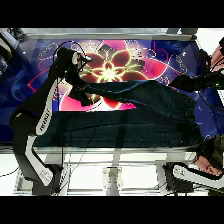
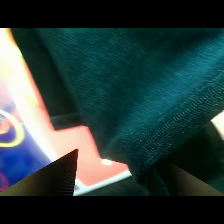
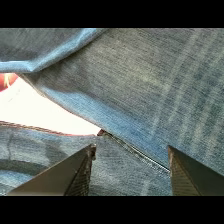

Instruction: Fold the clothes and pants, and hang the long-sleeved shirts on hangers.

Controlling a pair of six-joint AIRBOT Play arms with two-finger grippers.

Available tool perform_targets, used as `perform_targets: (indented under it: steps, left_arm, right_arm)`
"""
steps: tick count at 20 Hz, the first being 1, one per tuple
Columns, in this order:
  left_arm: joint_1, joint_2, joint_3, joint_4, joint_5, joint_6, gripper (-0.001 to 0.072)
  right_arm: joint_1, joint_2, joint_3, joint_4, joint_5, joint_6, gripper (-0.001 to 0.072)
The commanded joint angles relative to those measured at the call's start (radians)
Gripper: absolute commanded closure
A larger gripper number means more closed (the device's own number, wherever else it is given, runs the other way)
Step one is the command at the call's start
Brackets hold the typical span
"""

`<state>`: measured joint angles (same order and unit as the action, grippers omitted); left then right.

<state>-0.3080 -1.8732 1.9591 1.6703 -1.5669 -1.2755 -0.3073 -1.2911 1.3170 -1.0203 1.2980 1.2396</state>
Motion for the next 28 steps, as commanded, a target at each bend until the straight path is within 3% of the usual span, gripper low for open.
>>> perform_targets:
  steps: [1, 8, 12, 14, 20, 25, 28]
  left_arm:
    - [-0.014, 0.039, -0.075, -0.088, -0.026, -0.052, 0.0224]
    - [-0.078, 0.058, -0.223, 0.055, -0.016, -0.169, 0.0223]
    - [-0.082, 0.201, -0.335, 0.106, 0.065, -0.213, 0.0224]
    - [-0.066, 0.342, -0.523, 0.084, 0.168, -0.213, 0.0223]
    - [-0.014, 0.821, -1.26, 0.039, 0.711, -0.191, 0.0223]
    - [-0.016, 0.806, -1.339, 0.019, 0.933, -0.198, 0.0226]
    - [-0.009, 0.745, -1.338, 0.015, 1.039, -0.267, 0.0232]
  right_arm:
    - [0.001, 0.0, 0.0, -0.008, 0.003, 0.001, 0.02]
    - [0.001, 0.0, 0.0, -0.008, 0.009, 0.0, 0.02]
    - [0.001, 0.0, 0.0, -0.031, 0.02, 0.0, 0.02]
    - [0.001, 0.0, 0.0, -0.04, 0.025, 0.0, 0.02]
    - [0.001, 0.0, 0.0, -0.041, 0.025, -0.003, 0.02]
    - [0.001, 0.0, 0.0, -0.022, 0.026, 0.0, 0.02]
    - [0.001, 0.0, 0.0, -0.022, 0.027, 0.002, 0.02]
